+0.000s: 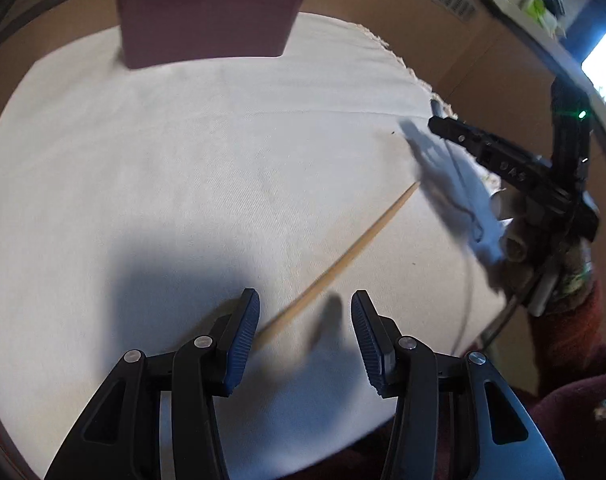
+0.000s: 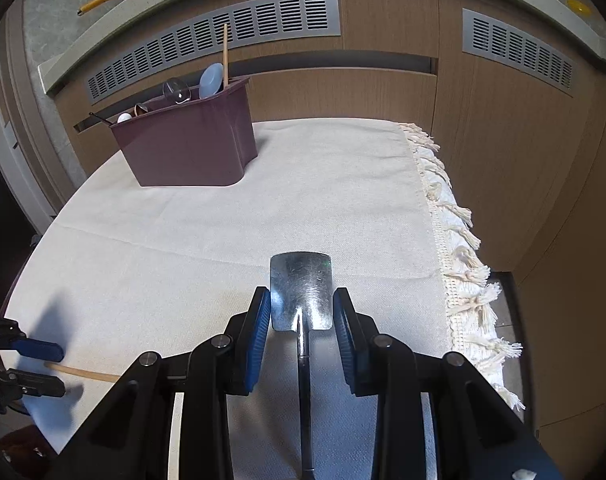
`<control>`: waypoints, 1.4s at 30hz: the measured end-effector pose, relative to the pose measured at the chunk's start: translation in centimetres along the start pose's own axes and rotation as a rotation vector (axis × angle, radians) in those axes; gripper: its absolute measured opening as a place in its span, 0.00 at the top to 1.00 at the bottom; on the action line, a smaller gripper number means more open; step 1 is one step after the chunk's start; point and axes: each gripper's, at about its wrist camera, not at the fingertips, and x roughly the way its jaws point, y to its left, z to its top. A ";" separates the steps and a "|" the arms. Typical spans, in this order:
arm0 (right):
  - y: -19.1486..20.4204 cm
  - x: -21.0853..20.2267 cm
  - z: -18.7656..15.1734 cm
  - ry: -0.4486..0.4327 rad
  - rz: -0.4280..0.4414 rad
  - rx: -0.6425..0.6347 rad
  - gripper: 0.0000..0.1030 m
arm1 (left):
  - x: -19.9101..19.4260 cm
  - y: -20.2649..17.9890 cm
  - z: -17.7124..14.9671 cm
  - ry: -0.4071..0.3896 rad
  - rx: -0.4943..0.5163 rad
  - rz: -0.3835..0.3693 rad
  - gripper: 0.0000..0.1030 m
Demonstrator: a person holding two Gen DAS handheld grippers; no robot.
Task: Organize utensils
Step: 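Grasp the second wooden chopstick with the left gripper while the right holds the shovel spoon, then lower the shovel spoon into the holder while the left gripper drops the chopstick in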
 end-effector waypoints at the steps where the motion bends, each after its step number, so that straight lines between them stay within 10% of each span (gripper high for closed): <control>1: -0.1 -0.1 0.0 -0.003 -0.001 -0.001 0.72 | 0.5 -0.4 0.5 0.002 0.028 0.023 0.53; 13: -0.6 -0.7 -1.4 0.016 0.020 0.021 0.72 | 2.5 0.1 4.4 -0.086 0.132 0.283 0.50; 19: -0.7 -0.6 -1.4 0.020 0.035 0.022 0.72 | 2.2 -0.7 4.8 -0.054 0.152 0.085 0.52; 24: -0.1 -0.5 -1.5 0.024 0.034 0.001 0.72 | 3.7 -1.8 6.9 -0.041 0.199 0.139 0.75; 42: 1.0 -1.4 -0.9 0.014 0.089 0.010 0.72 | 3.8 -0.4 9.0 -0.014 0.128 0.015 0.94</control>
